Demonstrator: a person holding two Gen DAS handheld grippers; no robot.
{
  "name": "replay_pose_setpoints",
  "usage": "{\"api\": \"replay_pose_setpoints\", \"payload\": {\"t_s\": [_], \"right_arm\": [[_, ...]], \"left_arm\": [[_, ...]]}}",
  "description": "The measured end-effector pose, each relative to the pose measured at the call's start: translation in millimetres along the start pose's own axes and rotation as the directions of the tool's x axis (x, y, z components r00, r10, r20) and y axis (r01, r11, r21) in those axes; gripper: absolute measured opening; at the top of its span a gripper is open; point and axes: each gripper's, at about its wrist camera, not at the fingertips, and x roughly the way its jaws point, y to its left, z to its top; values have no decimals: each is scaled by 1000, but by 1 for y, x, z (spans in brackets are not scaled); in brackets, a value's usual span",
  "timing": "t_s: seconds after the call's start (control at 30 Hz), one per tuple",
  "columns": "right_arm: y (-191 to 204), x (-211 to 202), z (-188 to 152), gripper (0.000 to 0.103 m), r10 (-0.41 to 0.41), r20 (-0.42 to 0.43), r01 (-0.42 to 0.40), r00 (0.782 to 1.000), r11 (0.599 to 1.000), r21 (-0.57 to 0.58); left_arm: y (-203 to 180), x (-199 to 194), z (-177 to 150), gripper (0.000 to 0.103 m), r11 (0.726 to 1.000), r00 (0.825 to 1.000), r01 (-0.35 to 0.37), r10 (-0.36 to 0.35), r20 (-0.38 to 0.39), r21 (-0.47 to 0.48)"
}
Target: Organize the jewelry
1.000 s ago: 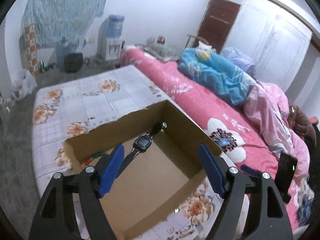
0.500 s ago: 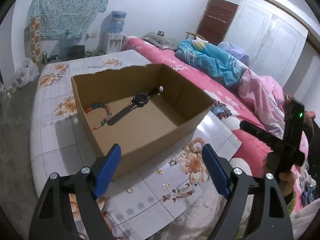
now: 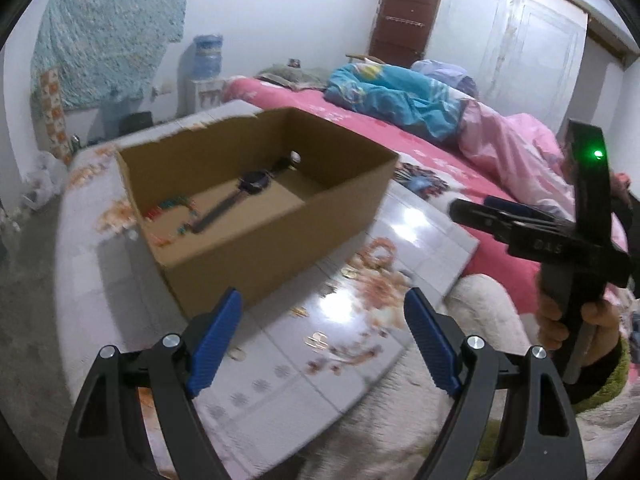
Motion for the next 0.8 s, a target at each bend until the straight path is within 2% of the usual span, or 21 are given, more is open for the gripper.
{"api": "replay_pose_setpoints", "payload": {"t_s": [0.17,0.27,0.5,0.6,0.7,0.8], "right_arm": [[3,-4,-7,95,-45,-6,45,999,999,-18],[5,-4,-12,95,-101,-8,101,995,994,-42],[0,-6,-23,95,-194,-7,193,981,979,-72],[-5,-7,-27,95,-234,3,234,972,970,-62],[-13,-12,-31,95,-226,17,227,974,973,-36],[-18,-17,-34,95,-146,30,147,989,989,-19]], "left_arm": [[-19,4,-17,81,997,997,72,-72,-11,-6],[-27,5,-25,81,996,996,91,-92,-16,-10],[-34,10,-39,85,989,990,126,-130,-46,-81],[-32,9,-41,94,987,990,123,-129,-51,-106],[-31,6,-41,98,987,991,118,-123,-45,-110],[-30,5,-42,98,985,990,129,-135,-44,-115]]}}
